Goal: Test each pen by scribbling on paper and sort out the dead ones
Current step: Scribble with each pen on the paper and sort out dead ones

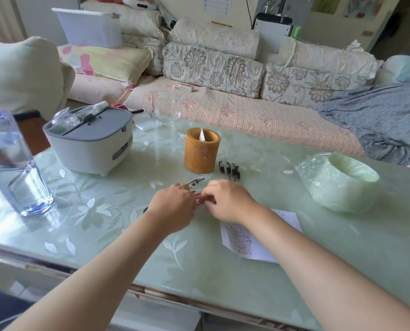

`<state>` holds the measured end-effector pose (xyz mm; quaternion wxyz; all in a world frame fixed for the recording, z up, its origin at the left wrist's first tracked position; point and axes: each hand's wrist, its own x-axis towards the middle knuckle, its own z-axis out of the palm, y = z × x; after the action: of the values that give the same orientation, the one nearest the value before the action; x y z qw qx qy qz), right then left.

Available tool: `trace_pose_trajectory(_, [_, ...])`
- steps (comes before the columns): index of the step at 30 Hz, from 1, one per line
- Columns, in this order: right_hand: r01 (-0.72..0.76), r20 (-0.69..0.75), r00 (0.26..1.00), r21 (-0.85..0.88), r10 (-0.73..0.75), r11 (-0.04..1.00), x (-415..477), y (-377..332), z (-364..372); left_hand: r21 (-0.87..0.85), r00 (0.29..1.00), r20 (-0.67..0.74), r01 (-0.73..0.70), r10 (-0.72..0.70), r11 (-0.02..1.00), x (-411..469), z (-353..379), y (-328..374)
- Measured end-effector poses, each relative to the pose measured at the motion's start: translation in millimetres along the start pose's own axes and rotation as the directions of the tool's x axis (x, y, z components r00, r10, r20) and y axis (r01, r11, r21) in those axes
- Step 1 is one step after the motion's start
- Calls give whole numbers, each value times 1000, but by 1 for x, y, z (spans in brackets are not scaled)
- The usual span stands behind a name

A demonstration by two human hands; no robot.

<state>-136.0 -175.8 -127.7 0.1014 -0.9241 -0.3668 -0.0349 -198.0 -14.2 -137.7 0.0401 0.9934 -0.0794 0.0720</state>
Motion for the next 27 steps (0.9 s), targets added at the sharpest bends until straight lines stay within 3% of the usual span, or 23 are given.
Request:
trace_pose_trajectory(3, [98, 10, 995, -128, -97, 987, -5, -6, 8, 38, 1000, -23, 17, -16, 999, -3, 0, 4])
trace_pose_trajectory(9, [144, -30, 988, -108, -148, 984, -9, -5, 13, 11, 1000, -13, 11, -11, 1000, -6, -6, 1])
trace_pose_trajectory(16, [53, -155, 985, -106, -69, 993, -18, -1, -13, -131, 997, -7, 75, -77, 989, -11, -22, 1])
trace_pose_trajectory(20, [-4, -153, 988, -57, -5, 998, -33, 7, -28, -214, 991, 28, 136, -133, 967, -11, -32, 7])
trace_pose_trajectory(27, [-54, -75, 995, 143, 65, 988, -65, 1, -46, -470, 1000, 24, 23, -14, 882, -8, -43, 30])
